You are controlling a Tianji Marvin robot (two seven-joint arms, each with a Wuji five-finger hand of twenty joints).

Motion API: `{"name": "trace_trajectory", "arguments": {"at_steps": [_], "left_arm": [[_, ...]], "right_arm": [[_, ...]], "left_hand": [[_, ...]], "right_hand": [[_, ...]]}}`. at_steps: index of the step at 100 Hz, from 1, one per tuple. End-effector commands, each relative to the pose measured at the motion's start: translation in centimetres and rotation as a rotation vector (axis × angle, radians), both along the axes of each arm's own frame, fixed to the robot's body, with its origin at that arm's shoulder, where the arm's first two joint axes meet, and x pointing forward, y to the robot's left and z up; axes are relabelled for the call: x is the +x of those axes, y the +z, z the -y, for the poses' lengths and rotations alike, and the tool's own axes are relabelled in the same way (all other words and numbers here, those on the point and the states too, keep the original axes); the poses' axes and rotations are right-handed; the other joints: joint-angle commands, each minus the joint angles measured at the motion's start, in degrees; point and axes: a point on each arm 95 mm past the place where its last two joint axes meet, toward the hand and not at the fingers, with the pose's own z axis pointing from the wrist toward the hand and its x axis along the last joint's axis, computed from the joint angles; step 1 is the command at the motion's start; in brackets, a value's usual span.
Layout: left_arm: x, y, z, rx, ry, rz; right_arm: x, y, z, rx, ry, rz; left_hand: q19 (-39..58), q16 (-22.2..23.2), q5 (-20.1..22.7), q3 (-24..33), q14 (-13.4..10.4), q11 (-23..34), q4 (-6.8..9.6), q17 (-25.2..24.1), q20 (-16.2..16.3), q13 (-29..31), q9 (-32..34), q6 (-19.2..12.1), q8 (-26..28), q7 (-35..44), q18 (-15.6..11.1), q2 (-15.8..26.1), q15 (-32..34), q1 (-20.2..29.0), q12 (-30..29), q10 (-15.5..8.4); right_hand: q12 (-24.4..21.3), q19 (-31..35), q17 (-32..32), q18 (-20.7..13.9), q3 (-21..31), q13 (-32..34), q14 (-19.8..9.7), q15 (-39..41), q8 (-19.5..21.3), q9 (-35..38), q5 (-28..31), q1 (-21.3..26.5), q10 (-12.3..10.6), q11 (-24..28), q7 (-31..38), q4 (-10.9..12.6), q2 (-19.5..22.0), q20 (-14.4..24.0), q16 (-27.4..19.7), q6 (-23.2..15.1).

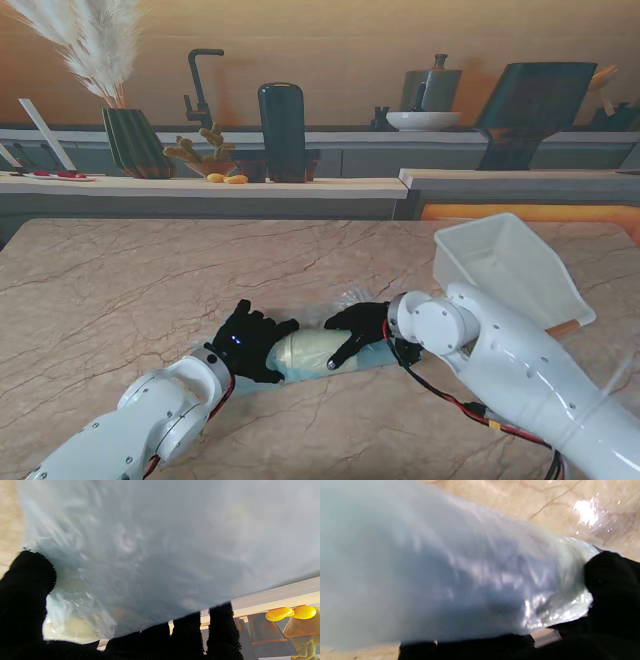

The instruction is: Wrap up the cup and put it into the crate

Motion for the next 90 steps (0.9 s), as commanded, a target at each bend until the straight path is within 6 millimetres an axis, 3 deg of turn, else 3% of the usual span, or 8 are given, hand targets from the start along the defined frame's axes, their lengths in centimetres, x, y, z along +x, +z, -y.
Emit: {"name": "trace_trajectory", "arguments": {"at_steps": [1, 25, 49, 71, 90], "left_arm": [[-0.4, -3.0, -1.6, 0.053, 0.040, -0.062], [-0.1, -3.1, -1.6, 0.027, 0.066, -0.098], [0.1, -2.3, -1.4, -0.012, 0.059, -0.106], [0.3, -1.3, -0.9, -0.067, 0.053, -0.114], [0.6, -0.7, -0.6, -0.078, 0.068, -0.186]], "right_arm": [[-0.8, -0.8, 0.8, 0.008, -0.009, 0.003], [-1.7, 0.2, 0.9, 0.186, -0.017, 0.286], [-2.7, 1.6, 0.7, 0.332, 0.061, 0.548], [-3.6, 1.9, 0.9, 0.337, 0.191, 0.697], [-4.9, 1.5, 1.1, 0.303, 0.294, 0.752]], "left_hand": [[2.07, 0.62, 14.93, 6.76, 0.69, 1.50, 1.83, 0.07, 0.12, 1.01, 1.28, -0.74, 0.93, 20.05, 0.48, 3.54, 1.39, 6.57, 1.39, 0.88], [2.87, 0.32, 15.47, 5.81, 0.87, 0.92, 1.78, -0.16, -0.50, 0.43, 0.59, -1.43, 0.83, 20.28, 0.33, 5.09, 1.83, 7.00, 1.16, 1.72], [1.90, -0.06, 13.94, 3.76, 1.22, -0.71, 2.04, -0.75, -1.88, -1.09, -1.72, -1.92, -0.42, 17.34, 0.26, 6.23, 1.01, 8.42, 0.69, 2.57], [1.03, 0.06, 13.87, 3.23, 1.47, -1.36, 2.18, -1.30, -2.58, -1.92, -2.63, -2.18, -0.50, 16.62, 0.60, 6.67, 0.27, 8.99, 0.63, 2.90], [-0.64, -0.04, 14.07, 0.64, 1.69, -2.60, 2.31, -1.77, -3.29, -2.61, -3.31, -2.09, -0.72, 15.17, 0.62, 7.95, -1.19, 10.34, 0.38, 3.38]], "right_hand": [[-1.46, -4.04, -1.82, 2.02, 4.62, -2.80, 1.37, -4.75, 0.71, -2.94, 0.94, -1.31, 0.63, -3.02, 2.01, 3.41, 3.85, -0.63, -2.38, -5.98], [-2.40, -12.74, -4.90, 1.99, 5.88, -8.54, -0.98, -12.06, -0.10, -8.49, -3.39, -3.69, -0.35, -5.27, 0.70, 3.28, 3.40, 1.80, -5.76, -7.35], [-2.71, -14.58, -4.10, 0.98, 7.56, -8.59, -3.42, -12.41, -0.23, -10.30, -4.78, -3.16, -2.17, -3.54, 4.34, 3.55, 0.80, 2.83, -6.43, -9.61], [-2.97, -15.34, -3.55, -0.26, 8.84, -9.29, -5.10, -12.18, -0.49, -11.92, -6.59, -1.72, -4.52, -1.74, 8.32, 3.79, -2.68, 2.87, -6.96, -11.04], [-2.99, -15.22, -2.80, -0.77, 9.80, -8.61, -5.52, -11.02, -0.85, -10.99, -6.60, -0.63, -5.04, -0.45, 10.03, 3.92, -4.57, 2.62, -6.86, -11.02]]}}
